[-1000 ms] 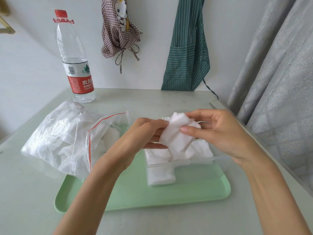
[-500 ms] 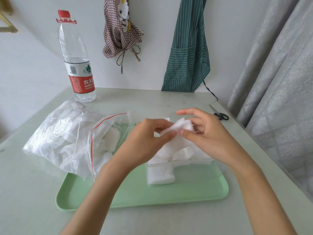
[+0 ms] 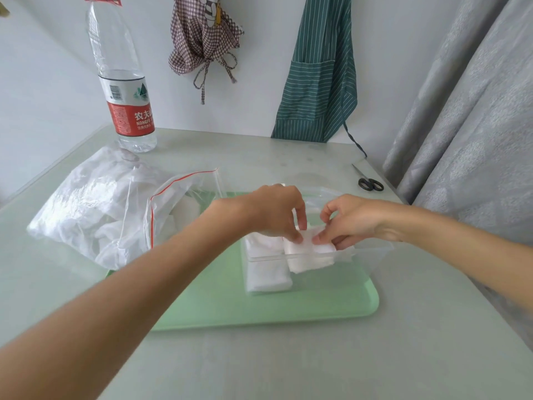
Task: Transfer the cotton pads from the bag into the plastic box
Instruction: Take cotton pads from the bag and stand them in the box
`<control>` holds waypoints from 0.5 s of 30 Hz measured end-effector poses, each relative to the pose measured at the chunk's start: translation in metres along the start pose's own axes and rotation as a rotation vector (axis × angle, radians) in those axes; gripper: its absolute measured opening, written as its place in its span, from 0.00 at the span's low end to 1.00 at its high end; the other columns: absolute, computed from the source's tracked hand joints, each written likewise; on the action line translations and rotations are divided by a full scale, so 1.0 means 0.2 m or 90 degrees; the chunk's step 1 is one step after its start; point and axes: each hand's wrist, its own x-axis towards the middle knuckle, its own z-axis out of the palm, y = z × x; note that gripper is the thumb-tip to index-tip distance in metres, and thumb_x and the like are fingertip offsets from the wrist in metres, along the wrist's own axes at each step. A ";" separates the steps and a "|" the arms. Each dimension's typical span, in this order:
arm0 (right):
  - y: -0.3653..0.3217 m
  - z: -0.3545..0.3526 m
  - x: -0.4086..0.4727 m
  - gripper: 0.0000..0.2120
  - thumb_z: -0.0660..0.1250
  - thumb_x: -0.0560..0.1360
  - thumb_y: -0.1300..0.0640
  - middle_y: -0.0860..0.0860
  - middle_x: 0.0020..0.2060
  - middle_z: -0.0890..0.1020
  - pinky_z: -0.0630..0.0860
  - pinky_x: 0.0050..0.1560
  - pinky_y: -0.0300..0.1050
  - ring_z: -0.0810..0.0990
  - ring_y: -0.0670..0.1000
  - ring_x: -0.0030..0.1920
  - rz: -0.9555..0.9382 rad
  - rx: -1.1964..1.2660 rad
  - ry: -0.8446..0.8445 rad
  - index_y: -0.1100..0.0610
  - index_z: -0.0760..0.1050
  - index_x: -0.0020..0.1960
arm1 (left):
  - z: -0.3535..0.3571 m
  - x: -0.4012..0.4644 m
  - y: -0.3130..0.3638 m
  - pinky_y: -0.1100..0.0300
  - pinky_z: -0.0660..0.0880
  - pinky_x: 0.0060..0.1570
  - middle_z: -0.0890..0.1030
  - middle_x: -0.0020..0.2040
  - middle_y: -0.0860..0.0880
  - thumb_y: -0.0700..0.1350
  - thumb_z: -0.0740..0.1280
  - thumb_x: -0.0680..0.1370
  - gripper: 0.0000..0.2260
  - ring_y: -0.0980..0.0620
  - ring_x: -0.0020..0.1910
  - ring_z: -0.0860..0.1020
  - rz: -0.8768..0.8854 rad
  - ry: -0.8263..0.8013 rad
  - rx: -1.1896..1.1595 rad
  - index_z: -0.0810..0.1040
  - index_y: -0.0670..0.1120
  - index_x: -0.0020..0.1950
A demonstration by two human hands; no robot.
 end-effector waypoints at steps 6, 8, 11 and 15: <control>0.05 0.04 0.03 0.06 0.74 0.68 0.57 0.49 0.37 0.79 0.70 0.36 0.36 0.76 0.48 0.36 -0.012 -0.201 0.007 0.50 0.77 0.36 | 0.09 0.02 0.03 0.55 0.74 0.53 0.77 0.39 0.55 0.43 0.69 0.73 0.04 0.51 0.51 0.78 0.084 -0.010 0.114 0.80 0.50 0.46; 0.04 0.06 0.04 0.05 0.71 0.68 0.56 0.47 0.39 0.79 0.71 0.39 0.37 0.76 0.49 0.39 -0.004 -0.247 -0.001 0.48 0.78 0.36 | 0.09 0.01 0.02 0.55 0.75 0.51 0.77 0.38 0.56 0.42 0.70 0.72 0.04 0.51 0.48 0.79 0.090 -0.005 0.128 0.81 0.50 0.44; 0.03 0.08 0.04 0.03 0.73 0.68 0.52 0.46 0.38 0.81 0.73 0.37 0.34 0.77 0.45 0.34 -0.021 -0.315 -0.029 0.47 0.79 0.38 | 0.09 0.02 0.01 0.56 0.76 0.49 0.81 0.39 0.56 0.42 0.70 0.71 0.04 0.53 0.46 0.80 0.090 -0.013 0.134 0.81 0.51 0.43; 0.00 0.01 0.02 0.03 0.72 0.69 0.52 0.47 0.34 0.82 0.72 0.34 0.33 0.78 0.43 0.31 -0.108 -0.424 -0.067 0.45 0.81 0.41 | 0.08 0.03 0.01 0.60 0.71 0.41 0.82 0.45 0.57 0.45 0.71 0.71 0.06 0.55 0.45 0.78 0.113 0.000 0.204 0.77 0.56 0.40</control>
